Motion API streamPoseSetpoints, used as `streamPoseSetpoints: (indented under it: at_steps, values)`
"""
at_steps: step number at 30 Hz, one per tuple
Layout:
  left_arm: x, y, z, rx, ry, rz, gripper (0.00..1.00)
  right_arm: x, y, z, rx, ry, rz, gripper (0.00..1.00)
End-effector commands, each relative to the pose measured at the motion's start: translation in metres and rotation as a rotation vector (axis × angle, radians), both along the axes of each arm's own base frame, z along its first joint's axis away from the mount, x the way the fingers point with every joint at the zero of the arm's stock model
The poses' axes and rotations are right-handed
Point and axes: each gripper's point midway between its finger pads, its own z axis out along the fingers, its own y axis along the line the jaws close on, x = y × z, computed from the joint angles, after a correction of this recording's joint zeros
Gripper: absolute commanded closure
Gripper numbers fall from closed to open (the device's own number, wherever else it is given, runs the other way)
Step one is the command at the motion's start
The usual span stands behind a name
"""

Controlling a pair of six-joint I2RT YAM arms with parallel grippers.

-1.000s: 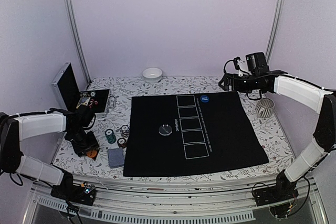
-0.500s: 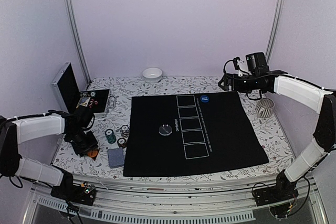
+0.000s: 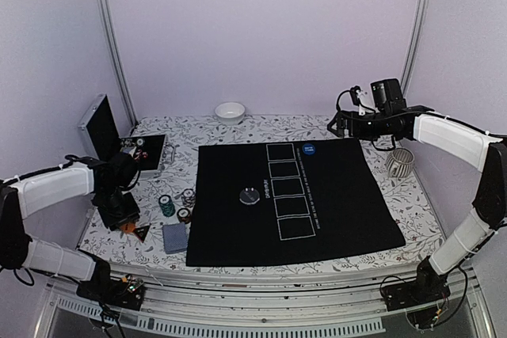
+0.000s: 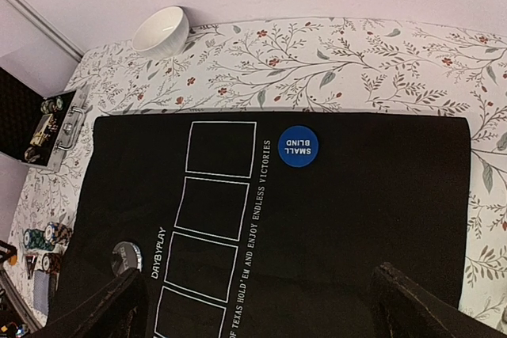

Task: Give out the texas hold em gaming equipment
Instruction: Pick up the big blind button from the corner of the board.

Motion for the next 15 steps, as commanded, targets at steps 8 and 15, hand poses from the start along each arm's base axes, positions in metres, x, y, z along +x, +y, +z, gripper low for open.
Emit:
streamPoseSetpoints:
  at_steps: [8,15]
  values:
    - [0.099,-0.043,0.167,0.302,-0.413,-0.332,0.87,-0.008,0.019,0.049,0.137,-0.071,0.114,0.01]
    - [0.122,-0.243,0.192,0.19,-0.536,-1.013,0.86,-0.011,0.008,0.048,0.143,-0.064,0.08,0.01]
